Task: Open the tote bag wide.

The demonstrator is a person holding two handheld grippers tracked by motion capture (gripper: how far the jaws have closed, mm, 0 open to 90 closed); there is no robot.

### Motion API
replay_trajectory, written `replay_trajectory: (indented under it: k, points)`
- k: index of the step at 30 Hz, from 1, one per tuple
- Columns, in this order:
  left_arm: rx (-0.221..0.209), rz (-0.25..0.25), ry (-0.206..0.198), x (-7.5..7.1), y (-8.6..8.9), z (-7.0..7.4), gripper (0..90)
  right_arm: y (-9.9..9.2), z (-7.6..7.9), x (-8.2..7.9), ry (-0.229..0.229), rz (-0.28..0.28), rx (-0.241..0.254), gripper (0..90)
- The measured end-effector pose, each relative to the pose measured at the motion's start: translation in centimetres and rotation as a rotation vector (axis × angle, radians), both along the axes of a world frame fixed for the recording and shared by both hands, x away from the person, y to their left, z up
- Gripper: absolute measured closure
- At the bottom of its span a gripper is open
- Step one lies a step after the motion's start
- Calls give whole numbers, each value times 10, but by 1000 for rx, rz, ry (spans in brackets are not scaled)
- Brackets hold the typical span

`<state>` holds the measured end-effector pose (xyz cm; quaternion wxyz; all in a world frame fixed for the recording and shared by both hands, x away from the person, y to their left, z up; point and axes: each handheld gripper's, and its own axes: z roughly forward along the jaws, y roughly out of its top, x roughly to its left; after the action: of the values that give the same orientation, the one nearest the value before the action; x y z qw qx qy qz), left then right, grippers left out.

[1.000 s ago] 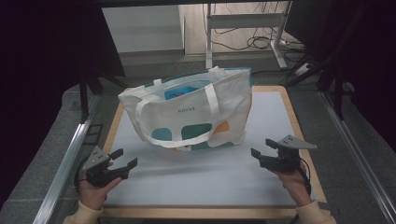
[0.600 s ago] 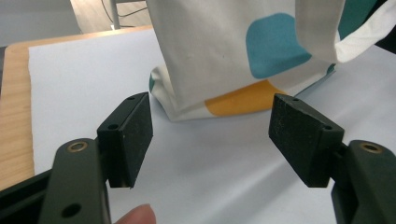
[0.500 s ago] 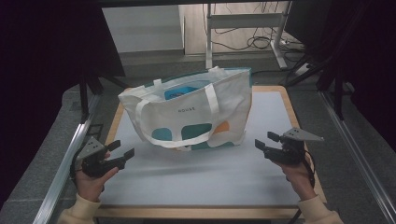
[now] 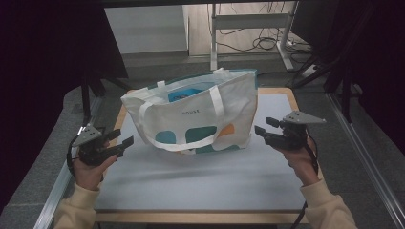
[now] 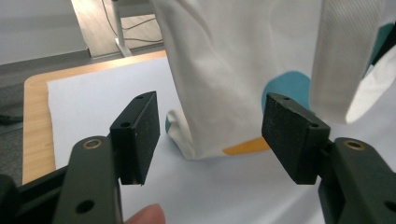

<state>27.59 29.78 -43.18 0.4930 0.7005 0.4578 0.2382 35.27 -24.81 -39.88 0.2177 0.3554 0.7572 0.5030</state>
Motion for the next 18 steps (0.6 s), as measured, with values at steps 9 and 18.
replay_trajectory:
  k: [9, 18]
  points:
    - [-1, 1, -8, 11, 2, 8, 423, 8, 10, 10, -7, -12, 5, 399]
    - [-16, 9, -3, 31, 2, 16, 426, 13, 27, 25, -28, -20, 5, 401]
